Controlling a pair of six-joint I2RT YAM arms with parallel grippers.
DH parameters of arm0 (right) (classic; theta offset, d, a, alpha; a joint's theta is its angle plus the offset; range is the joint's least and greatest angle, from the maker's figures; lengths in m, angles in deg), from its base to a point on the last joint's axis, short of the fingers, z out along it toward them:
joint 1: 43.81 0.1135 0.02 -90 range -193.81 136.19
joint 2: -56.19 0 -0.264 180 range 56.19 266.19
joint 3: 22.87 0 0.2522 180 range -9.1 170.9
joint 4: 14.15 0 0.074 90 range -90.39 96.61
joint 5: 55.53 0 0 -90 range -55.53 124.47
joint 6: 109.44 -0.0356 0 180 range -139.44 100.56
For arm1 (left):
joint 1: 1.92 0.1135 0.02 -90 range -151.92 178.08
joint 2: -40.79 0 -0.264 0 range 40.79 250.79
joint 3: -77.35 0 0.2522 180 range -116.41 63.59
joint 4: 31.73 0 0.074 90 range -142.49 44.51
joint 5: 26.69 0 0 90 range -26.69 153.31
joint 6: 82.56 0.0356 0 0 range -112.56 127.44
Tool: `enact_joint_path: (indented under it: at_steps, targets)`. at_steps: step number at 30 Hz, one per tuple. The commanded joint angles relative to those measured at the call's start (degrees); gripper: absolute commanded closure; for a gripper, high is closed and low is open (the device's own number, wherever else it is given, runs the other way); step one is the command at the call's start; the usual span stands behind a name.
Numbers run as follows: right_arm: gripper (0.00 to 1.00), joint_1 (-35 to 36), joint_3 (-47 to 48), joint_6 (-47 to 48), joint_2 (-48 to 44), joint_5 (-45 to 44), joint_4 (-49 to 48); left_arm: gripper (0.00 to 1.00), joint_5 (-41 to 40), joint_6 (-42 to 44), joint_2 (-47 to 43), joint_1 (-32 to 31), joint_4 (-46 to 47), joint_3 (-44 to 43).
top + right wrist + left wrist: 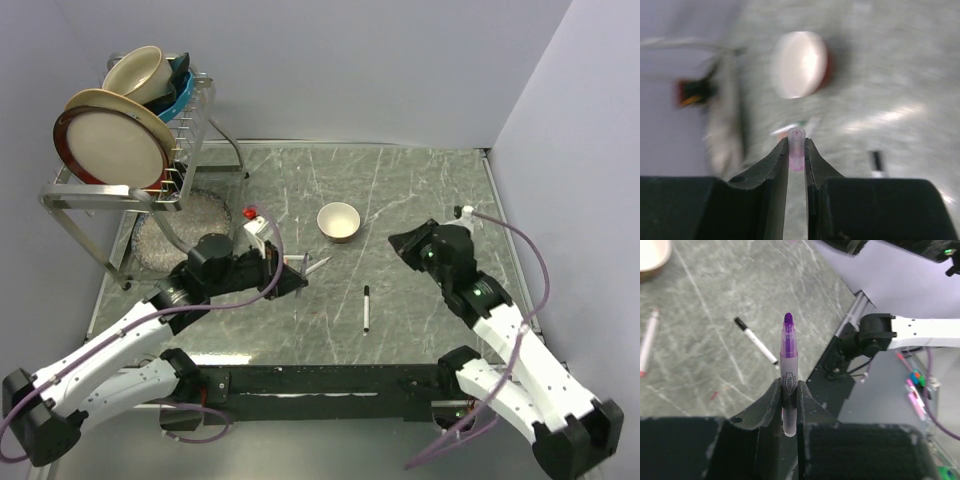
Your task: Insert the pens into the pen caps
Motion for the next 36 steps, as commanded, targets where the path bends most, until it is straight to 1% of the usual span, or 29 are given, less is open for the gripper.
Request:
enact_joint_path:
  at_steps: [1,3,4,6,9,13,20,27,36]
  targets:
    - [1.0,2.0,0.41,8.81,-3.83,15.35,-17.4,0.99,3.08,-5.11,3.34,-2.23,7.58,-0.76]
    - [1.0,4.71,1.56,8.81,-3.74,19.4,-21.35,0.99,3.95,-6.17,4.83,-2.59,8.38,-0.76]
    - [1.0,5.69,2.87,8.98,-3.57,20.11,-22.51,0.99,4.39,-7.04,5.27,-2.85,10.99,-0.67]
    - [1.0,9.19,4.28,9.42,-2.78,20.29,-24.53,0.99,5.45,-7.75,6.59,-2.94,12.24,-0.76]
    - [1.0,11.58,6.74,9.78,-0.58,22.21,-25.85,0.99,5.89,-8.72,7.47,-3.03,13.83,-1.2]
    - [1.0,14.04,6.84,8.46,1.79,24.95,-28.14,0.99,5.72,-8.64,7.48,-3.03,14.09,-1.55]
    - [1.0,16.07,5.52,9.78,1.88,23.72,-28.58,0.99,6.24,-8.9,7.47,-3.03,14.71,-1.29]
    - [1.0,16.16,5.43,10.92,2.76,21.08,-29.29,0.99,7.03,-8.02,6.51,-3.03,14.18,-1.72]
    - [1.0,16.25,6.13,11.62,4.78,21.78,-28.05,0.99,6.16,-7.93,4.93,-3.03,14.53,-0.94]
